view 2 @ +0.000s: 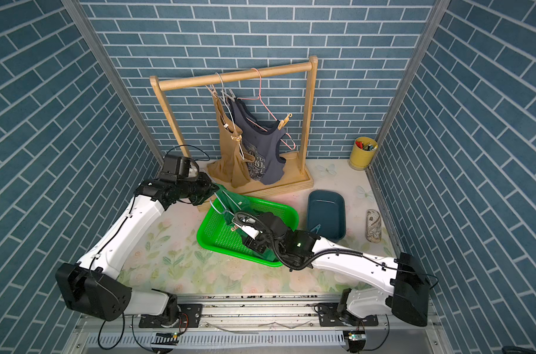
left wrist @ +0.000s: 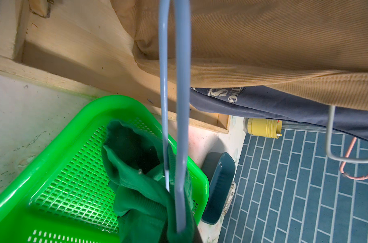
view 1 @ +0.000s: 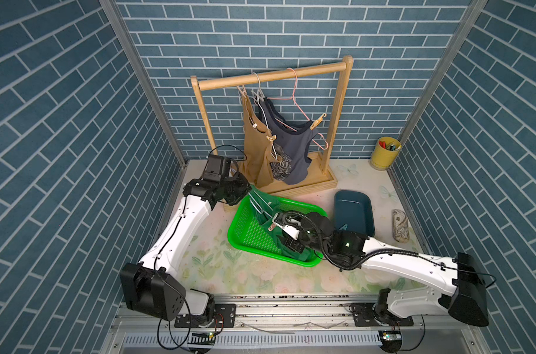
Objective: Remove the clothespins securing tank tops to the hanger
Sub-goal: Remove the clothespin from the hanger.
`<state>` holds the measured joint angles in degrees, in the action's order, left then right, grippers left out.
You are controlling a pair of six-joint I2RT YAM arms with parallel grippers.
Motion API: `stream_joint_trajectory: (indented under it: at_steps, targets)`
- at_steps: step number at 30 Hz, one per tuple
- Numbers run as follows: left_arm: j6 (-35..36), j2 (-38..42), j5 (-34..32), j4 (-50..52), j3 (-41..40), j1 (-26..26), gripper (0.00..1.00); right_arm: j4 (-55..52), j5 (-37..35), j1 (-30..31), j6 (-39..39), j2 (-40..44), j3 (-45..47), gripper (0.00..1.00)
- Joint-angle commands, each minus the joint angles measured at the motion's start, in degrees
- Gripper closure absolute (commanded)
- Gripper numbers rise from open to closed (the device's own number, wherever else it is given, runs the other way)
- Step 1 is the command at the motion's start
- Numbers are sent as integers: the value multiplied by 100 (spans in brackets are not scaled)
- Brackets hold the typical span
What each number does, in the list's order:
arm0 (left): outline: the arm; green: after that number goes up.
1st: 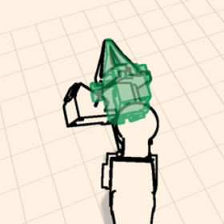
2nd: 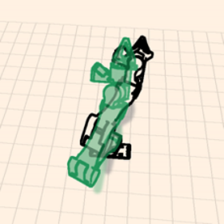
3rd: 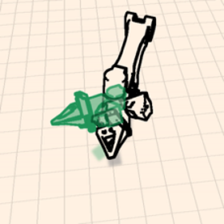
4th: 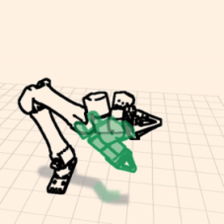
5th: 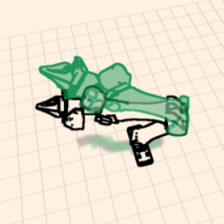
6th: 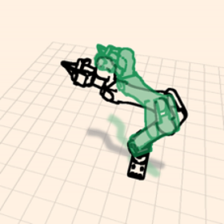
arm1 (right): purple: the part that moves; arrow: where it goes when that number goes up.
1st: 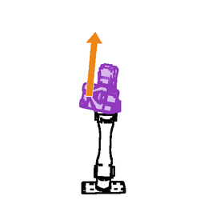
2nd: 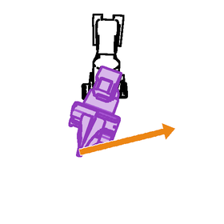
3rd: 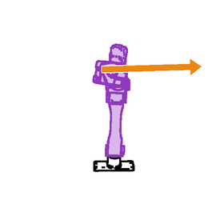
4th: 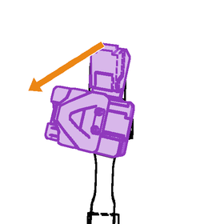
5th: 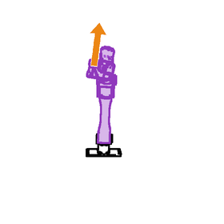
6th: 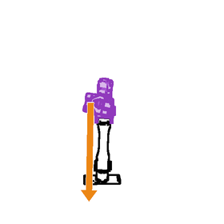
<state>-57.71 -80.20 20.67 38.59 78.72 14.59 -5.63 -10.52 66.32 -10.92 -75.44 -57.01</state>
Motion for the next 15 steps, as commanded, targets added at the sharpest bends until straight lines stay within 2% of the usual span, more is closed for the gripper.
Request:
stream_joint_trajectory:
  at_steps: [1, 7, 15]
  targets:
    - [-326, 183, 57, -335, -202, -42, 100, 752, -240, 71, -314, -135, -205, 31]
    - [-674, 286, 112, -573, -353, -53, 100, 1591, -353, 106, -346, -93, 152, 32]
    - [-790, 266, 245, -723, -382, -70, 100, 1713, -331, 107, -355, -217, 224, 41]
